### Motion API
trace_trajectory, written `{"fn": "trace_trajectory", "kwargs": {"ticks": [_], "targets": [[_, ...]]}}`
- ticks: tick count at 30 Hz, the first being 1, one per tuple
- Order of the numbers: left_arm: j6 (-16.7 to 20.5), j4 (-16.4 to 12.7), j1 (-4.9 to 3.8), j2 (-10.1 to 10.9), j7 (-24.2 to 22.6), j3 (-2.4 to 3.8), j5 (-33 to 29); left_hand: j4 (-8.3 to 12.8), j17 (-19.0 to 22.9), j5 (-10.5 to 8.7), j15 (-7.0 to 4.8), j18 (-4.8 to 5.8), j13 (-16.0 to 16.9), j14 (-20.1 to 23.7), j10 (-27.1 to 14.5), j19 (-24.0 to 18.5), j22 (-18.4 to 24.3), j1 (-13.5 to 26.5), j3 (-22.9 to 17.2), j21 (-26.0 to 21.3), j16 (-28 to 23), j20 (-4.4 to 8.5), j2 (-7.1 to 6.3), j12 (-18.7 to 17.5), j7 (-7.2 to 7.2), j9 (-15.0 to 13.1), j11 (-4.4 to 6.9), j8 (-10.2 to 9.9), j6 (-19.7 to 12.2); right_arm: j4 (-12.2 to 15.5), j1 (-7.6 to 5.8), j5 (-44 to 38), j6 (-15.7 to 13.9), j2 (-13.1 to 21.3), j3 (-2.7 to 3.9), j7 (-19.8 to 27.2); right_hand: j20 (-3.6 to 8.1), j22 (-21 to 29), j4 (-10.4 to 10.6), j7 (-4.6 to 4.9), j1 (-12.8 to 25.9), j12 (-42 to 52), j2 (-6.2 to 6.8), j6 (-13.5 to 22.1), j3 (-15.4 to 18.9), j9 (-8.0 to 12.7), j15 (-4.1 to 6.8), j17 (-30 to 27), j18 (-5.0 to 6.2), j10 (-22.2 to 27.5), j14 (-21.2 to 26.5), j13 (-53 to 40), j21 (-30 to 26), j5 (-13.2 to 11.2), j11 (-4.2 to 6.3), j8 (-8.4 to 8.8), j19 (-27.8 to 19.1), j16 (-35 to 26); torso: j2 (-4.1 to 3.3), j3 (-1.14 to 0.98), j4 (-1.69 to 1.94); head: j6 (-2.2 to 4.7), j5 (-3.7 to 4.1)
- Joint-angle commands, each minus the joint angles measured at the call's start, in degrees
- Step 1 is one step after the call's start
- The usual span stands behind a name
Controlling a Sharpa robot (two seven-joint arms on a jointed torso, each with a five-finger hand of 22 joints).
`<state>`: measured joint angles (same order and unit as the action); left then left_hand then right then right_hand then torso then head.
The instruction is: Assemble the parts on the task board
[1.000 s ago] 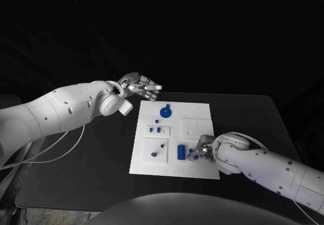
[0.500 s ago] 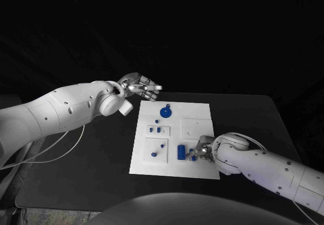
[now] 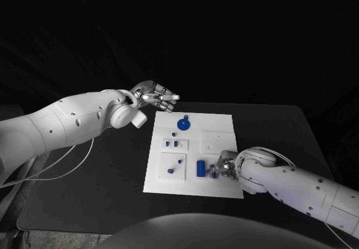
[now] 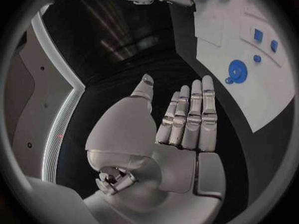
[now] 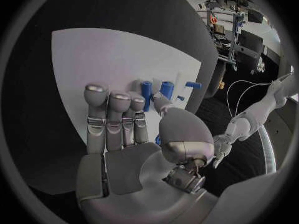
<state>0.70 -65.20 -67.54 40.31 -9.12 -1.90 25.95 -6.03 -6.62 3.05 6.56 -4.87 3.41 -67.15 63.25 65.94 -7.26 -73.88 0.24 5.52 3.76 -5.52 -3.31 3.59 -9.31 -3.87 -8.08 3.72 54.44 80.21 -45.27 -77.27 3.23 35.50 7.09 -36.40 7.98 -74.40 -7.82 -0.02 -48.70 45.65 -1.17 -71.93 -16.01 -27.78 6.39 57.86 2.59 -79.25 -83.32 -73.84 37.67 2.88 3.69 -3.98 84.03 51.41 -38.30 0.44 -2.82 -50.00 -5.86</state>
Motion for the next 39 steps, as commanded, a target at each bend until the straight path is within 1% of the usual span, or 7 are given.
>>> {"fn": "trace_trajectory", "kwargs": {"ticks": [1,8,9,24,29,34,39], "targets": [[-0.82,-0.10,-0.04,-0.10,-0.10,0.02,0.13,-0.20,0.04,-0.23,0.21,-0.52,0.07,0.23,-0.27,-0.03,0.09,0.40,0.23,0.32,-0.19,-0.24,0.20,0.00,-0.16,-0.02,0.06,0.03,-0.34,0.26,0.17,-0.33,0.33,0.15,-0.11,0.57,0.18,-0.02,0.12,0.28,0.32,-0.23,0.47,-0.23,-0.18,-0.03,0.35,0.06,-0.38,-0.40,-0.23,-0.07,0.16,-0.11,-0.01,0.25,3.08,-0.27,-0.01,-0.04,-0.01,0.00,-0.01],[-0.98,-0.06,-0.04,-0.11,0.08,0.01,0.19,-0.20,0.04,-0.23,0.21,-0.52,0.07,0.23,-0.27,-0.03,0.09,0.40,0.23,0.32,-0.19,-0.24,0.20,0.00,-0.16,-0.02,0.06,0.03,-0.34,0.86,0.19,-0.36,-0.28,0.55,-0.10,0.69,0.18,-0.04,0.48,0.26,0.79,-0.13,0.79,-0.29,-0.48,-0.06,0.35,0.10,-0.38,-0.47,-0.27,-0.11,0.23,-0.11,0.00,0.26,3.09,-0.27,0.00,-0.04,-0.03,0.00,-0.04],[-0.98,-0.05,-0.04,-0.10,0.10,0.01,0.21,-0.20,0.04,-0.23,0.21,-0.52,0.07,0.23,-0.27,-0.03,0.09,0.40,0.23,0.32,-0.19,-0.24,0.20,0.00,-0.16,-0.02,0.06,0.03,-0.34,0.93,0.19,-0.37,-0.32,0.62,-0.10,0.69,0.16,-0.08,0.97,0.28,0.99,-0.20,1.30,-0.29,-1.36,-0.12,0.34,0.21,-0.36,-0.48,-0.27,-0.12,0.35,-0.11,-0.01,0.24,3.08,-0.24,0.00,-0.04,-0.04,0.00,-0.05],[-1.09,0.03,-0.04,-0.07,0.21,-0.01,0.38,-0.42,0.07,-0.23,0.23,-0.52,0.07,0.25,-0.33,-0.05,0.13,0.35,0.08,0.31,-0.19,-0.25,-0.04,-0.01,-0.11,-0.02,0.05,0.03,-0.38,1.73,0.20,-0.55,-0.89,1.56,-0.10,0.68,0.17,-0.07,1.54,0.28,1.74,-0.15,1.58,-0.34,-1.74,-0.16,0.34,0.19,-0.36,-0.52,-0.27,-0.16,0.43,-0.11,-0.01,0.26,3.10,-0.33,-0.01,-0.03,-0.03,0.00,0.07],[-1.14,0.07,-0.04,-0.05,0.33,-0.01,0.48,-0.42,0.07,-0.23,0.23,-0.52,0.07,0.25,-0.33,-0.05,0.13,0.35,0.08,0.31,-0.19,-0.25,-0.04,-0.01,-0.11,-0.02,0.05,0.03,-0.38,2.39,0.21,-0.40,-1.02,2.05,-0.09,0.79,0.17,-0.07,1.61,0.28,1.82,-0.15,1.63,-0.34,-1.82,-0.17,0.34,0.19,-0.36,-0.53,-0.27,-0.16,0.42,-0.11,-0.01,0.26,3.10,-0.34,0.01,0.00,-0.01,0.00,0.08],[-1.17,0.09,-0.04,0.00,0.43,-0.01,0.55,-0.42,0.07,-0.23,0.23,-0.52,0.07,0.25,-0.33,-0.05,0.13,0.35,0.08,0.31,-0.19,-0.25,-0.04,-0.01,-0.11,-0.02,0.05,0.03,-0.38,3.21,0.21,0.30,-1.00,2.54,-0.08,0.86,0.16,-0.06,1.96,0.29,2.11,-0.15,2.01,-0.42,-1.99,-0.22,0.33,0.24,-0.36,-0.56,-0.29,-0.17,0.45,-0.11,-0.02,0.24,3.09,-0.32,0.01,0.01,-0.05,0.00,0.09],[-1.24,0.10,-0.04,-0.02,0.46,-0.01,0.60,-0.42,0.07,-0.23,0.23,-0.52,0.07,0.25,-0.33,-0.05,0.13,0.35,0.08,0.31,-0.19,-0.25,-0.04,-0.01,-0.11,-0.02,0.05,0.03,-0.38,3.57,0.21,0.62,-0.94,2.68,-0.08,0.90,0.16,-0.03,2.04,0.29,2.19,-0.19,2.03,-0.43,-1.97,-0.23,0.33,0.23,-0.35,-0.54,-0.29,-0.16,0.37,-0.11,-0.03,0.25,3.09,-0.33,-0.01,0.01,0.01,0.00,0.14]]}}
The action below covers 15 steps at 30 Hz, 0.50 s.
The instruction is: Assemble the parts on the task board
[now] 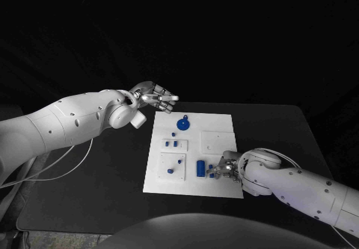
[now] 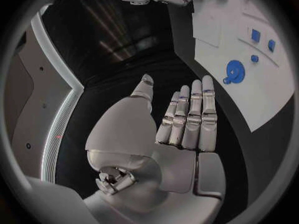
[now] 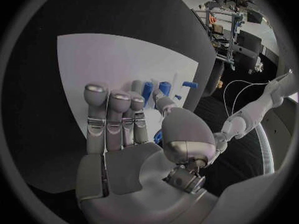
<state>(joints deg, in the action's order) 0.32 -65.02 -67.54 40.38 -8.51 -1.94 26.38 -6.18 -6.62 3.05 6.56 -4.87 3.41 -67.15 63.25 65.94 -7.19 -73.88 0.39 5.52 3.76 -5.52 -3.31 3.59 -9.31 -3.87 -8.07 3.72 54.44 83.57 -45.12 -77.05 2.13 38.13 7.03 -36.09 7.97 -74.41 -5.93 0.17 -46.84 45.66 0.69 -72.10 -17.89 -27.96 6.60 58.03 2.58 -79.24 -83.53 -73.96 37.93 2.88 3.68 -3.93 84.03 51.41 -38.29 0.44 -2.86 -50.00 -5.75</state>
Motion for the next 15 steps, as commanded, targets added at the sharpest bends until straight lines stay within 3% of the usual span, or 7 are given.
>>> {"fn": "trace_trajectory", "kwargs": {"ticks": [1,15], "targets": [[-0.86,-0.07,-0.04,-0.09,-0.13,0.03,0.18,-0.27,0.07,-0.23,0.23,-0.51,0.07,0.25,-0.33,-0.05,0.06,0.35,-0.07,0.31,-0.19,-0.25,-0.04,-0.01,-0.10,-0.02,0.05,0.03,-0.38,0.22,0.06,0.42,0.16,0.07,-0.01,0.58,0.16,-0.05,0.35,0.10,0.39,-0.20,0.30,-0.25,-0.15,-0.07,0.12,0.08,-0.35,-0.56,-0.07,-0.03,0.21,-0.11,-0.02,0.21,3.09,-0.31,-0.01,0.01,0.05,0.00,0.05],[-0.96,-0.06,-0.04,-0.03,0.07,0.02,0.37,-0.27,0.07,-0.23,0.23,-0.51,0.07,0.25,-0.33,-0.05,0.06,0.35,-0.07,0.31,-0.19,-0.25,-0.04,-0.01,-0.10,-0.02,0.05,0.03,-0.38,0.50,0.06,0.47,0.18,0.59,-0.01,0.68,0.14,-0.07,0.43,0.06,-0.03,-0.10,0.62,-0.30,-0.40,-0.17,0.10,0.11,-0.37,-0.63,-0.10,-0.07,0.29,-0.12,0.00,0.20,3.09,-0.31,-0.01,-0.02,0.04,0.00,0.01]]}}
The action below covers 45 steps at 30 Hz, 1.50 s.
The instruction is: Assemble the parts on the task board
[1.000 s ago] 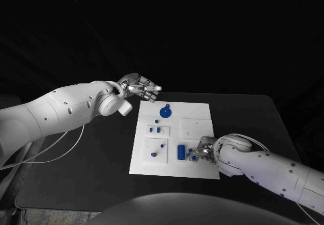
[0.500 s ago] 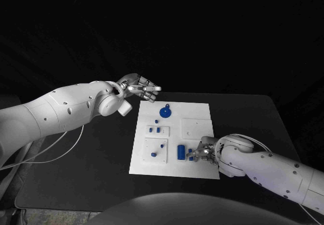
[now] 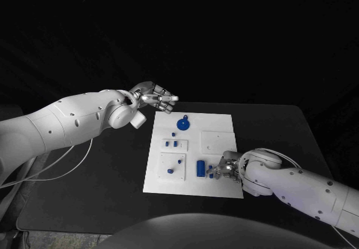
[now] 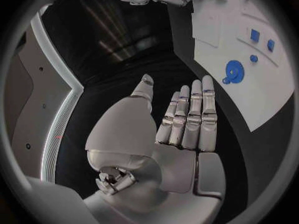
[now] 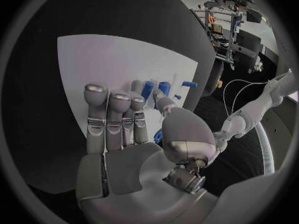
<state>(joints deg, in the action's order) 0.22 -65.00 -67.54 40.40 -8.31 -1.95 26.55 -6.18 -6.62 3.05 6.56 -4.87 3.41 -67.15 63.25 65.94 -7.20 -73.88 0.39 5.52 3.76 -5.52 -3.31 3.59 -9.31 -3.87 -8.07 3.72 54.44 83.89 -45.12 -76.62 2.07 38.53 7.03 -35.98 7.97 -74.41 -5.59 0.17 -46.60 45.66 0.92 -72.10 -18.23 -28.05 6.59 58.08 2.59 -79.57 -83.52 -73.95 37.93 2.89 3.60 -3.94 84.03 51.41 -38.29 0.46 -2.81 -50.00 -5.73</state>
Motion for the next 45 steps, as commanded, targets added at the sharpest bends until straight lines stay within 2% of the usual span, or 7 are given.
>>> {"fn": "trace_trajectory", "kwargs": {"ticks": [1,6,9,16,34,40,45], "targets": [[-0.85,-0.08,-0.04,-0.04,-0.13,0.03,0.20,-0.27,0.06,-0.23,0.23,-0.52,0.07,0.25,-0.33,-0.05,0.07,0.35,-0.07,0.31,-0.19,-0.25,-0.04,-0.01,-0.11,-0.02,0.05,0.03,-0.38,0.21,0.06,0.03,0.29,0.28,-0.02,0.61,0.14,-0.07,-0.08,0.07,-0.52,-0.12,0.47,-0.30,-0.11,-0.09,0.11,0.06,-0.38,-0.29,-0.10,-0.07,0.29,-0.12,0.09,0.20,3.09,-0.32,0.00,-0.03,-0.01,0.00,-0.02],[-0.84,-0.08,-0.04,0.01,-0.06,0.02,0.26,-0.27,0.07,-0.23,0.23,-0.51,0.07,0.25,-0.33,-0.06,0.07,0.35,-0.08,0.31,-0.19,-0.25,-0.05,-0.01,-0.10,-0.02,0.05,0.03,-0.37,0.59,0.16,0.05,0.94,0.95,-0.02,1.38,0.12,-0.05,-1.16,0.06,-2.91,-0.07,0.71,-0.44,1.16,-0.29,0.09,0.03,-0.40,-0.31,-0.10,-0.09,0.22,-0.13,0.11,0.17,3.07,-0.36,0.00,-0.03,-0.06,0.00,-0.03],[-0.83,-0.07,-0.04,0.04,0.06,0.02,0.28,-0.37,0.10,-0.23,0.23,-0.51,0.07,0.25,-0.32,-0.07,0.11,0.23,-0.19,0.29,-0.19,-0.25,-0.16,-0.01,-0.08,-0.02,0.06,0.05,-0.35,1.12,0.43,0.23,0.98,1.41,-0.01,2.03,0.12,-0.05,-0.98,0.00,-6.38,0.06,-0.78,-0.37,6.85,-0.65,0.09,0.04,-0.43,-0.42,-0.03,-0.14,0.17,-0.12,0.10,0.23,3.06,-0.37,-0.01,-0.06,-0.05,0.00,-0.08],[-0.92,-0.03,-0.03,0.12,0.27,-0.02,0.29,-0.37,0.10,-0.23,0.23,-0.51,0.07,0.25,-0.32,-0.07,0.11,0.23,-0.19,0.29,-0.19,-0.25,-0.16,-0.01,-0.08,-0.02,0.06,0.05,-0.35,2.53,0.95,0.58,0.28,2.35,0.11,3.25,0.13,-0.11,0.28,0.07,-5.61,0.12,-0.68,-0.53,8.75,-0.63,0.09,0.08,-0.42,-0.39,-0.12,-0.17,0.25,-0.12,0.07,0.19,3.11,-0.28,-0.02,-0.10,-0.02,0.00,-0.19],[-0.99,-0.04,-0.03,0.22,0.61,-0.12,0.36,-0.21,0.10,-0.23,0.23,-0.51,0.07,0.25,-0.31,-0.04,0.11,0.25,-0.06,0.30,-0.19,-0.25,0.09,0.00,-0.08,-0.02,0.06,0.04,-0.31,3.25,1.50,0.88,-0.11,3.23,0.43,4.55,0.14,-0.13,1.92,0.04,-5.11,0.16,-0.94,-0.59,9.43,-0.85,0.11,0.15,-0.40,-0.42,-0.12,-0.20,0.45,-0.12,0.09,0.20,3.13,-0.25,-0.03,-0.02,0.05,0.00,-0.08],[-1.01,-0.04,-0.03,0.29,0.73,-0.16,0.45,-0.21,0.10,-0.23,0.23,-0.51,0.07,0.25,-0.31,-0.04,0.11,0.25,-0.06,0.30,-0.19,-0.25,0.09,0.00,-0.08,-0.02,0.06,0.04,-0.31,3.52,1.70,1.46,2.20,3.71,0.46,5.47,0.11,-0.14,-1.86,-0.35,-10.64,0.28,-0.06,-0.78,7.89,-1.11,0.14,0.28,-0.47,-0.44,-0.14,-0.24,0.50,-0.08,0.30,0.17,3.07,-0.09,0.01,0.06,-0.02,0.00,-0.18],[-0.98,-0.03,-0.03,0.33,0.76,-0.18,0.52,-0.21,0.10,-0.23,0.23,-0.51,0.07,0.25,-0.31,-0.04,0.11,0.25,-0.06,0.30,-0.19,-0.25,0.09,0.00,-0.08,-0.02,0.06,0.04,-0.31,3.68,1.89,1.58,2.69,4.01,0.47,5.63,0.06,-0.16,-2.60,-0.38,-11.93,0.45,-0.17,-0.87,6.72,-1.11,0.09,0.13,-0.49,-0.43,-0.11,-0.26,0.46,0.05,0.29,0.24,3.06,-0.19,0.00,0.00,-0.02,0.00,-0.27]]}}
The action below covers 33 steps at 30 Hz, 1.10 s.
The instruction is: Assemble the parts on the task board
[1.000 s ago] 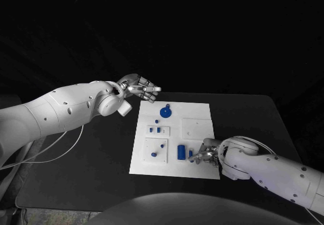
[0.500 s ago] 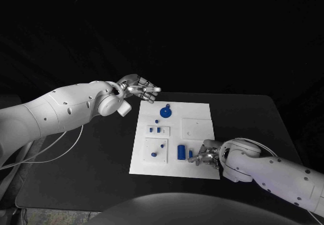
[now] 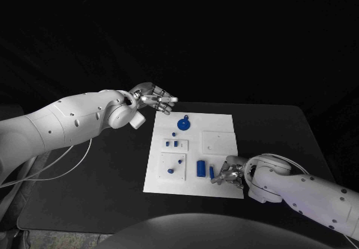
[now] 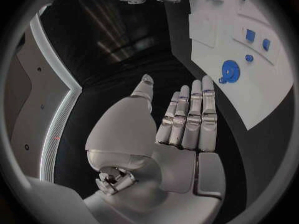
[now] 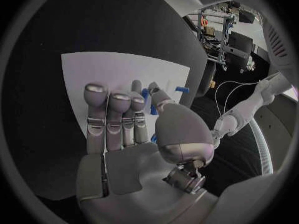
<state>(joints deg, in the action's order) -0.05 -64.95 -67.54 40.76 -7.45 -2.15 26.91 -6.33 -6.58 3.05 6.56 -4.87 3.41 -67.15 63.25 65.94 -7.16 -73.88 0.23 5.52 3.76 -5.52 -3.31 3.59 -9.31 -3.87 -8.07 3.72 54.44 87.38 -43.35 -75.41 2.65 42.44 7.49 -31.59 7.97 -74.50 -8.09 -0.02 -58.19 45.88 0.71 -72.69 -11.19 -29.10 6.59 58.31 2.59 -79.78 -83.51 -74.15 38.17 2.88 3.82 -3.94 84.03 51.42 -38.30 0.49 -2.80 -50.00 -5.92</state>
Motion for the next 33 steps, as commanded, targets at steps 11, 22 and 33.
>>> {"fn": "trace_trajectory", "kwargs": {"ticks": [11,22,33], "targets": [[-0.80,-0.08,-0.03,0.04,0.03,-0.02,0.25,0.11,0.05,-0.23,0.22,-0.51,0.07,0.24,-0.31,-0.03,0.08,0.19,0.18,0.31,-0.19,-0.24,0.19,-0.01,-0.07,-0.02,0.07,0.05,-0.26,-0.26,0.27,0.40,1.45,0.17,0.04,1.11,-0.02,-0.11,-0.56,-0.25,1.49,0.71,0.53,-0.21,-3.47,-0.20,0.07,-0.48,-0.40,-0.03,-0.06,0.24,0.10,2.07,0.09,0.25,3.09,0.10,-0.02,-0.03,-0.05,0.00,-0.04],[-0.84,-0.10,-0.03,0.08,0.23,-0.04,0.38,0.27,0.04,-0.23,0.23,-0.51,0.07,0.25,-0.31,-0.05,0.08,0.17,0.26,0.31,-0.20,-0.25,0.32,0.00,-0.05,-0.02,0.06,0.05,-0.25,-0.98,0.28,-0.27,0.00,-0.28,0.18,-0.06,0.02,-0.11,-0.32,-0.26,5.10,0.97,0.88,-0.22,-8.61,-0.81,0.10,-0.71,-0.39,0.00,0.01,0.47,0.13,0.17,0.10,0.23,3.10,0.29,0.00,-0.01,0.01,0.00,0.01],[-1.01,-0.08,-0.03,0.09,0.37,-0.06,0.42,0.44,0.02,-0.23,0.22,-0.52,0.07,0.23,-0.31,-0.04,0.08,0.11,0.32,0.32,-0.18,-0.25,0.39,-0.01,-0.07,-0.02,0.06,0.05,-0.25,-2.03,0.29,-0.59,-0.79,-1.07,0.47,-0.48,0.18,-0.08,-1.22,-0.31,6.21,0.99,-0.54,-0.13,-8.87,-1.30,0.20,-0.69,-0.52,-0.06,0.03,0.48,0.28,-0.05,0.19,0.23,3.09,0.32,-0.01,0.00,0.03,0.00,-0.04]]}}
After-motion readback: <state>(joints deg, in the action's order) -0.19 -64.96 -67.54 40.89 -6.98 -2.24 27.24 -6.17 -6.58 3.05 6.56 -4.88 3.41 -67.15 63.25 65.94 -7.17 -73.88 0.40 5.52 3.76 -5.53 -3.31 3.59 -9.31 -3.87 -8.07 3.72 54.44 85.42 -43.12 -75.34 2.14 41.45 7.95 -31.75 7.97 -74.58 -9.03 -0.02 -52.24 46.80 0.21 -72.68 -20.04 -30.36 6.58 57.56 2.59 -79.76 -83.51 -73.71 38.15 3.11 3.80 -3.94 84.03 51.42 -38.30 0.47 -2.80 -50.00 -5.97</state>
